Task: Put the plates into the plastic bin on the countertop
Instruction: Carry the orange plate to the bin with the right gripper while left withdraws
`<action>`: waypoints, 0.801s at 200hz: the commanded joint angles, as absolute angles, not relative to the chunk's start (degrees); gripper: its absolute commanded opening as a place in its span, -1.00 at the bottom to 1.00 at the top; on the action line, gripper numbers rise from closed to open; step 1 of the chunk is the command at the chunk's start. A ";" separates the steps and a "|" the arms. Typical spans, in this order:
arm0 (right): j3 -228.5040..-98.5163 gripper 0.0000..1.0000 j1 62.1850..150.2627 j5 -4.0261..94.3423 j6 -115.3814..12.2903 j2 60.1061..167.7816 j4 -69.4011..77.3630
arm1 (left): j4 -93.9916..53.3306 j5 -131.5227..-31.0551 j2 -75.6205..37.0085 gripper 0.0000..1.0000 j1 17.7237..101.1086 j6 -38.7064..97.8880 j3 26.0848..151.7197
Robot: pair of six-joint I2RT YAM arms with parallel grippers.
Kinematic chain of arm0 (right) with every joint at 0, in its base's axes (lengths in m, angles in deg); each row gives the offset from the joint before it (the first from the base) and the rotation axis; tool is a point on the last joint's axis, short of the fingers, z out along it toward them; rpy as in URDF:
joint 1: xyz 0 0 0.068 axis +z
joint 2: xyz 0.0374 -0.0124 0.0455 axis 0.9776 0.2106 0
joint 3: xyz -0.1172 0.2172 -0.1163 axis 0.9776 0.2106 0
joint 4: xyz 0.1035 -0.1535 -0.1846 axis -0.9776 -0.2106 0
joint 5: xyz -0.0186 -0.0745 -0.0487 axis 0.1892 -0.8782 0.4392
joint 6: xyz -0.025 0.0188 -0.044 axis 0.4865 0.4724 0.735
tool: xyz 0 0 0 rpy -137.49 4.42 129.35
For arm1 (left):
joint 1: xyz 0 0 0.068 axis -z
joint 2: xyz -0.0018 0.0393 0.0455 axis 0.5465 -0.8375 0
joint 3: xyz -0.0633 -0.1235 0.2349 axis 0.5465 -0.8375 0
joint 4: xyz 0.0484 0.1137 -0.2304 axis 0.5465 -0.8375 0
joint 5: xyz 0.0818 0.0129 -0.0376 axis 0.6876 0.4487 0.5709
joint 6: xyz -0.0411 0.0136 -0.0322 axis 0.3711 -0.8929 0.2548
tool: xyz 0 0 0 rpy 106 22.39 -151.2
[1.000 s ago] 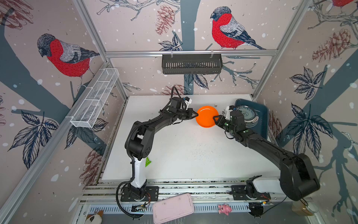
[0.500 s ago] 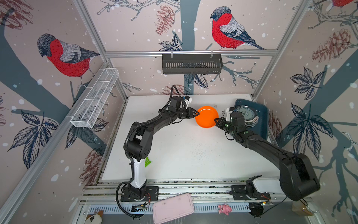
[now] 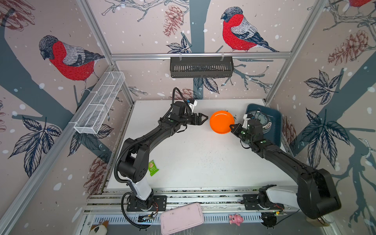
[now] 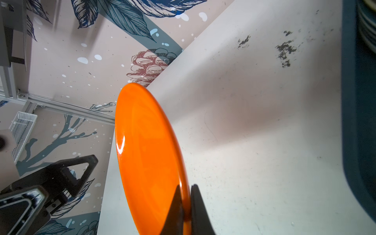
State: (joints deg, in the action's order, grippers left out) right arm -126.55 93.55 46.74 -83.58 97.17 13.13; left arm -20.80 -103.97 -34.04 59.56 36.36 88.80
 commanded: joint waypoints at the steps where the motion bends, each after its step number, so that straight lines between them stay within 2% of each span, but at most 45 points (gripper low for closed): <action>1: -125.95 -0.96 91.49 47.56 -84.50 95.39 15.11 | -20.39 -99.75 -30.26 0.74 59.74 32.23 86.78; 28: -123.79 -0.97 88.00 48.20 -85.67 92.73 15.92 | -20.54 -95.46 -23.59 0.79 60.78 32.11 82.63; 55: -122.37 -0.97 84.11 48.99 -86.57 89.87 14.79 | -26.89 -94.01 -18.88 0.79 61.89 30.19 81.62; 85: -120.87 -0.97 81.40 46.19 -87.17 85.98 13.41 | -30.87 -93.36 -13.72 0.82 63.53 26.91 79.76; 116: -119.83 -0.97 78.36 45.68 -88.03 83.40 12.83 | -27.49 -94.31 -9.78 0.92 65.77 23.82 76.69; 139: -119.27 -0.97 76.67 45.90 -88.59 82.33 12.09 | -20.70 -97.30 -8.89 0.92 65.88 26.50 71.58; 160: -118.28 -0.97 75.37 46.11 -88.86 81.82 12.18 | -21.49 -96.95 -10.11 0.92 66.64 26.04 70.77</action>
